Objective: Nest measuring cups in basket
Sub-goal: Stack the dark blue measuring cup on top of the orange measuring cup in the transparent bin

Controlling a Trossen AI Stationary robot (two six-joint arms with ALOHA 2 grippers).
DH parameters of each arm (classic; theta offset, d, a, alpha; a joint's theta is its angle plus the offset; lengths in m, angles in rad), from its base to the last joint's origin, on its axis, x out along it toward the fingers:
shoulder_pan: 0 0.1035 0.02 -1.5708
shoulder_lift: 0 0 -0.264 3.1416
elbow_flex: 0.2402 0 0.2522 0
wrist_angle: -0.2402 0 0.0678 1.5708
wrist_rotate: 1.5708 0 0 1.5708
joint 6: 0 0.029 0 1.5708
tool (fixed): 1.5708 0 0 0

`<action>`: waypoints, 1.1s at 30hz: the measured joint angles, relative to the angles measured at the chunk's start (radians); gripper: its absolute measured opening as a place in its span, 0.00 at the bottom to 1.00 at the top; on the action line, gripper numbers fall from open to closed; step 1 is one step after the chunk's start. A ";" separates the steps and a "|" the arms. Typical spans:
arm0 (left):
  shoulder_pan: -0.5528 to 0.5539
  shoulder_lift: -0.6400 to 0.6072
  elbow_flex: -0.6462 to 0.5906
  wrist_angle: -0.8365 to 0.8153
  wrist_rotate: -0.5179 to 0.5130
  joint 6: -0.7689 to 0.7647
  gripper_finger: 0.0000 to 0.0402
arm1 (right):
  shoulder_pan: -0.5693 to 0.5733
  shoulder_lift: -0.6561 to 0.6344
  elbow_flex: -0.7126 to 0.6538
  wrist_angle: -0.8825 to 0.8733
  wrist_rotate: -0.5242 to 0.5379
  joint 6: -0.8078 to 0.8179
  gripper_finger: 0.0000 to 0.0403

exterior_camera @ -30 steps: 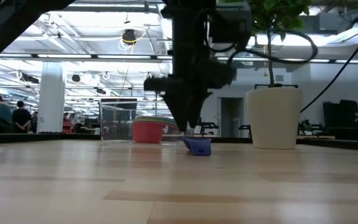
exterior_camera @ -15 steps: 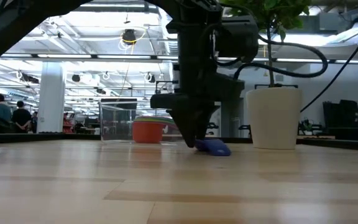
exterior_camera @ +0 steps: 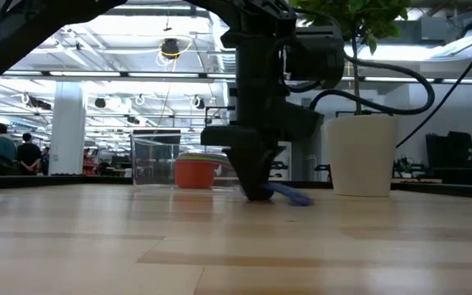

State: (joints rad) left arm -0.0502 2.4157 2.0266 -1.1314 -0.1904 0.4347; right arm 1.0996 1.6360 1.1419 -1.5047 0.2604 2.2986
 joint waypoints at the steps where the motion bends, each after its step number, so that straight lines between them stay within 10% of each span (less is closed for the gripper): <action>1: 0.000 0.000 0.000 -0.006 0.003 -0.031 0.13 | 0.000 0.000 0.000 0.000 0.000 0.000 0.04; 12: -0.079 -0.056 0.177 -0.277 0.221 -0.393 0.01 | 0.000 0.000 0.000 -0.009 0.001 -0.003 0.06; 22: -0.034 -0.311 0.300 -0.444 -0.106 -0.561 0.00 | -0.009 0.000 0.000 -0.003 0.008 -0.003 0.05; 33: 0.262 -0.354 0.238 -0.435 -0.150 -0.363 0.00 | -0.009 0.000 0.000 0.038 0.009 -0.003 0.05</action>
State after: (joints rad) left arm 0.2123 2.0613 2.2648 -1.5665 -0.3401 0.0720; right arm 1.0904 1.6363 1.1423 -1.4664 0.2691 2.2955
